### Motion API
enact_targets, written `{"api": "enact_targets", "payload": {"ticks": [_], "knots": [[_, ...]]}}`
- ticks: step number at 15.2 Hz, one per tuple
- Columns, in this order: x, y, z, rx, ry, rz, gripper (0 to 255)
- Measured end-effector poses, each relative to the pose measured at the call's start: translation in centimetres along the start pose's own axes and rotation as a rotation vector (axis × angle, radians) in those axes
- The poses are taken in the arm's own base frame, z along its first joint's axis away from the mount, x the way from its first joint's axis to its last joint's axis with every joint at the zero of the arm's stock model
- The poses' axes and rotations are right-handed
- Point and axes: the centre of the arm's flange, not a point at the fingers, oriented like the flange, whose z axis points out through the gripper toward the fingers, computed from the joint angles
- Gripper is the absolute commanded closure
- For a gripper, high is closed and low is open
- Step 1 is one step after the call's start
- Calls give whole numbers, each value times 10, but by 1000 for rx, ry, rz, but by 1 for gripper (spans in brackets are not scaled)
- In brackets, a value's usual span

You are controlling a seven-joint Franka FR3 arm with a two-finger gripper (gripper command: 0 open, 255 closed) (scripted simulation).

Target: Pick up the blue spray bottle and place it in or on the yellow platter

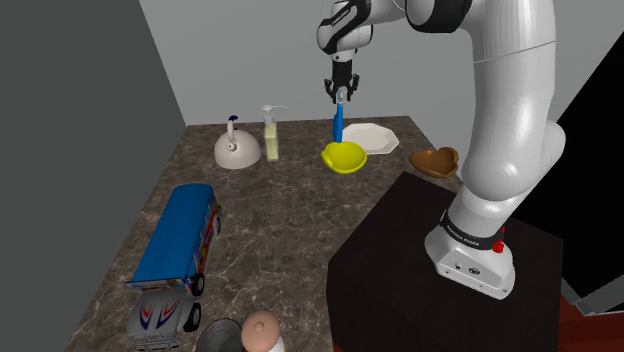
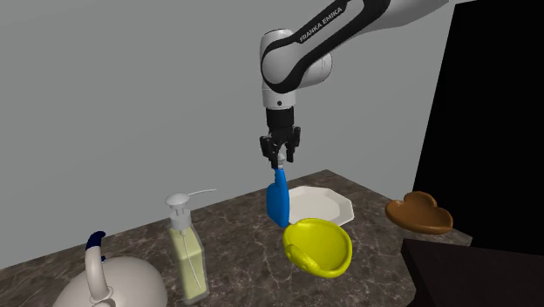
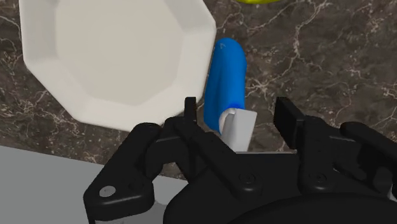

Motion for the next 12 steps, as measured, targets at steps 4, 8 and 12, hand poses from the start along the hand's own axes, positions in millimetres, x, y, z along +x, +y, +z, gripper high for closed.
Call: {"api": "enact_targets", "payload": {"ticks": [4, 8, 12], "knots": [[0, 0, 0, 0, 0, 0, 255], [0, 0, 0, 0, 0, 0, 255], [0, 1, -10, 0, 0, 0, 255]]}}
